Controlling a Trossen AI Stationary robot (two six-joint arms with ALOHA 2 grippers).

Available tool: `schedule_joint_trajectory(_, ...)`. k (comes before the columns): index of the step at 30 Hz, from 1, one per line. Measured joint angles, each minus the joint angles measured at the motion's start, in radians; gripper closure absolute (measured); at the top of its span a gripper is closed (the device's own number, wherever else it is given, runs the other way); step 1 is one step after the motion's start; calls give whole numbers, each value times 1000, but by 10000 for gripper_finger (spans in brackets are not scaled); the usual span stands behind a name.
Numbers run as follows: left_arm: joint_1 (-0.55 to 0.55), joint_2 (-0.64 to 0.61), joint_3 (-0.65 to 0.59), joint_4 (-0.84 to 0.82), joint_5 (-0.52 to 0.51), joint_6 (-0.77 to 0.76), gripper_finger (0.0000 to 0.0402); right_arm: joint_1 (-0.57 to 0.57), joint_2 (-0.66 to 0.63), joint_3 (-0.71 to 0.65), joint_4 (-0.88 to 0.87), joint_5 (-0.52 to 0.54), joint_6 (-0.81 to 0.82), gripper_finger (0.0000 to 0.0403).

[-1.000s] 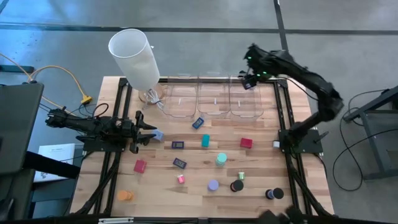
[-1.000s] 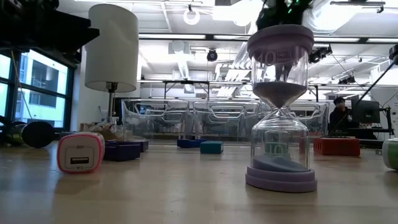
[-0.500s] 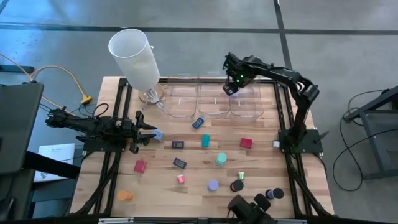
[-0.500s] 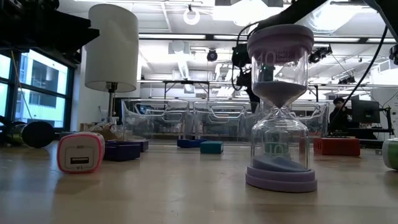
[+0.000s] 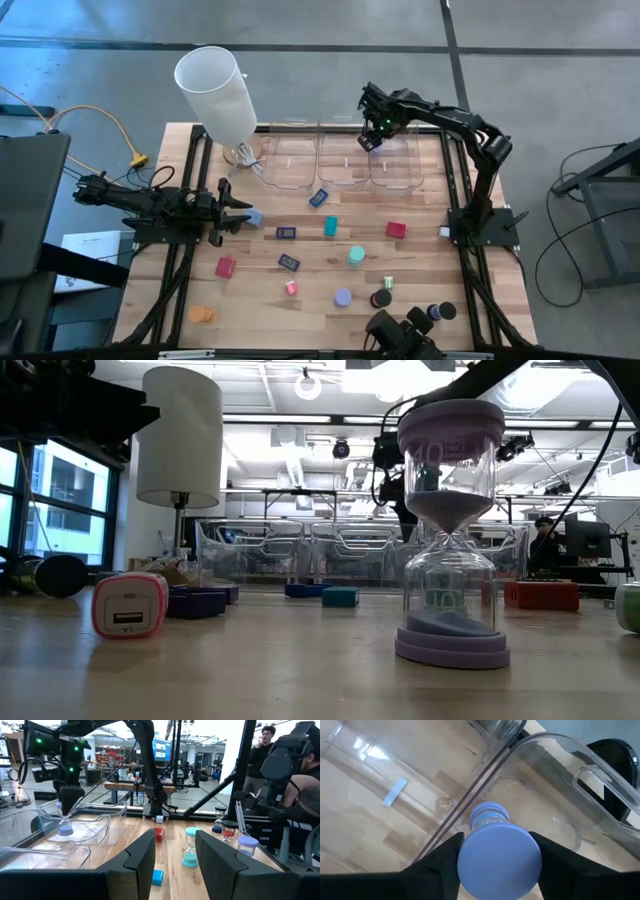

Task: Pick & Place Office items
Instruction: Put the top violet hourglass into the right transparent bin, then put the right red charger adapter into the left transparent bin

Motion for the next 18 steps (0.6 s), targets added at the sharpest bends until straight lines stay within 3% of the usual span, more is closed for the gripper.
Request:
schedule_joint_trajectory(9,0,0,0,-4,0,0,266,0,0,0,39,38,6,140)
schedule_joint_trajectory(18,0,0,0,-4,0,0,266,0,-55,0,30,33,13,129)
